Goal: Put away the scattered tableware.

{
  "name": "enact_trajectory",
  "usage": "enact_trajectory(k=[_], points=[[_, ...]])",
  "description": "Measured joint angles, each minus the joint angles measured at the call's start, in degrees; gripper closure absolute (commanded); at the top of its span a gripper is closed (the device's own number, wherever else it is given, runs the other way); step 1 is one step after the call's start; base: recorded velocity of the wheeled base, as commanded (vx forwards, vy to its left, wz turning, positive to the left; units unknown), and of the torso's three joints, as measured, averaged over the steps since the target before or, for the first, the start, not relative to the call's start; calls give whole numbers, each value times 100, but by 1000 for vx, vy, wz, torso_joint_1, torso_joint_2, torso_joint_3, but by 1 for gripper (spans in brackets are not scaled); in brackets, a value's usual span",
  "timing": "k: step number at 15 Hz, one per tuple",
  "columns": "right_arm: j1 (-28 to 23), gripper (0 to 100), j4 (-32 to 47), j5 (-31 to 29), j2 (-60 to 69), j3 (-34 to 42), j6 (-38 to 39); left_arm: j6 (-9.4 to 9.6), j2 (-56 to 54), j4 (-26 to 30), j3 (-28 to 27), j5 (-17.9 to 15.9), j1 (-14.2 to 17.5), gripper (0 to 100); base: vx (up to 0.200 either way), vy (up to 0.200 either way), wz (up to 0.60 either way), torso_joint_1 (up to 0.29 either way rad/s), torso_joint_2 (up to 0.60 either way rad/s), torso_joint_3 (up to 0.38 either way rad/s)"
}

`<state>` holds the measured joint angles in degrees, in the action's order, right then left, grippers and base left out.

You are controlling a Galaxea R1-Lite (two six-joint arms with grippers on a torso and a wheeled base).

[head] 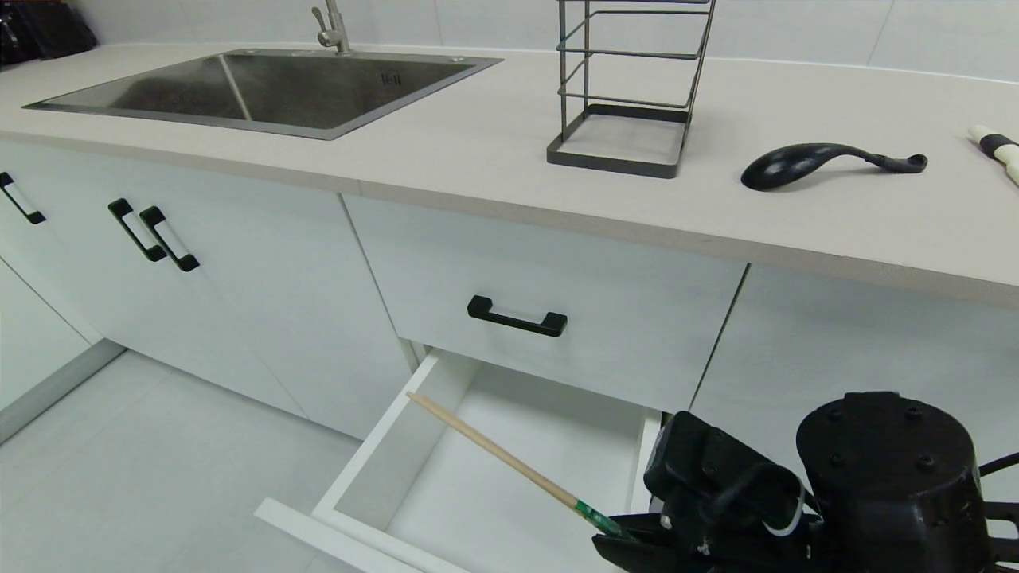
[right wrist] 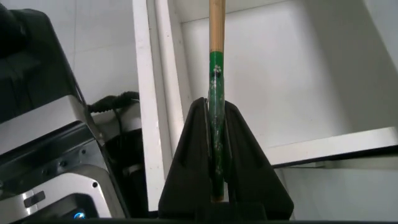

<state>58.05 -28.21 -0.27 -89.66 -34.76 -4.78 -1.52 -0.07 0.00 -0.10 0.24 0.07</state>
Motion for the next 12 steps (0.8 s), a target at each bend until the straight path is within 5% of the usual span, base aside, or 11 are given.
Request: enact_trajectory(k=[6,12], points=[[-681,100,-395,-176,-207,138,-22,2,2,0,0,-2,0,0,0,0,0,0,0,0],[-336,100,-714,-479,-1062,-610,-37,-2,7,0,0,0,0,0,0,0,0,0,0,0]])
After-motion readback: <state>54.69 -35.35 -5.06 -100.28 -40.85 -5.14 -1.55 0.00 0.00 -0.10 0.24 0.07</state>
